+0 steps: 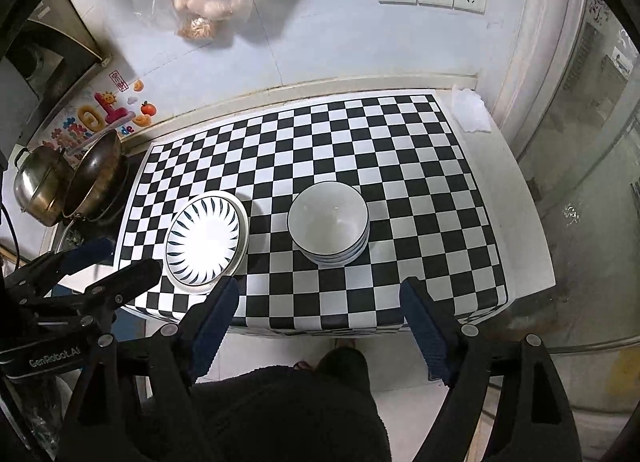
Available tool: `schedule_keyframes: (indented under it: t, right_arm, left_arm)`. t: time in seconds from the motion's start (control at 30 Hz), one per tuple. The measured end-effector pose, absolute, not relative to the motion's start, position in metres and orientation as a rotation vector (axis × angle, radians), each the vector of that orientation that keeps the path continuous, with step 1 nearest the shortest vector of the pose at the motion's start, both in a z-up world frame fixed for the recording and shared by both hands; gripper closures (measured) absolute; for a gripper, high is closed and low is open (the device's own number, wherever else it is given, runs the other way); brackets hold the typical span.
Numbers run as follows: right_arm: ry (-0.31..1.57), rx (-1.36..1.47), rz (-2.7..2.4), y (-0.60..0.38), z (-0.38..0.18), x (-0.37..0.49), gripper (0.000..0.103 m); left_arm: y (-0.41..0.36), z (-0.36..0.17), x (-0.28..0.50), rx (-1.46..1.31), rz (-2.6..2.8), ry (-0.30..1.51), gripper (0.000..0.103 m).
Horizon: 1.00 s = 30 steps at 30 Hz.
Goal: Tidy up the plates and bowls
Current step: 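Raise both tools above the bowl stack, then grip the bowl stack rim with both tools and lift it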
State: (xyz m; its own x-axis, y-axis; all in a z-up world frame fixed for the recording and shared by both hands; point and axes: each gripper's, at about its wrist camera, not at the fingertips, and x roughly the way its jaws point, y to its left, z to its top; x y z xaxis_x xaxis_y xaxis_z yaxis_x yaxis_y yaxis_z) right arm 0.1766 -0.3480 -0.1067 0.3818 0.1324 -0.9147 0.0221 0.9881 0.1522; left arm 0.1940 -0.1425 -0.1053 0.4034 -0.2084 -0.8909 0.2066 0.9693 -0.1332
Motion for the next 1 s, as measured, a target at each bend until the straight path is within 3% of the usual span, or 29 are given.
schedule_keyframes:
  t: [0.4, 0.8, 1.0]
  right_arm:
    - [1.229, 0.17, 0.084, -0.367, -0.137, 0.211, 0.015]
    - [1.398, 0.544, 0.168, -0.429, -0.297, 0.301, 0.015]
    - [1.487, 0.683, 0.222, -0.441, -0.365, 0.325, 0.015]
  left_arm:
    - [-0.145, -0.153, 0.251, -0.072, -0.26, 1.232, 0.015]
    - [-0.161, -0.286, 0.357, -0.291, -0.319, 1.506, 0.015]
    - [-0.178, -0.328, 0.379, -0.324, -0.325, 1.597, 0.017]
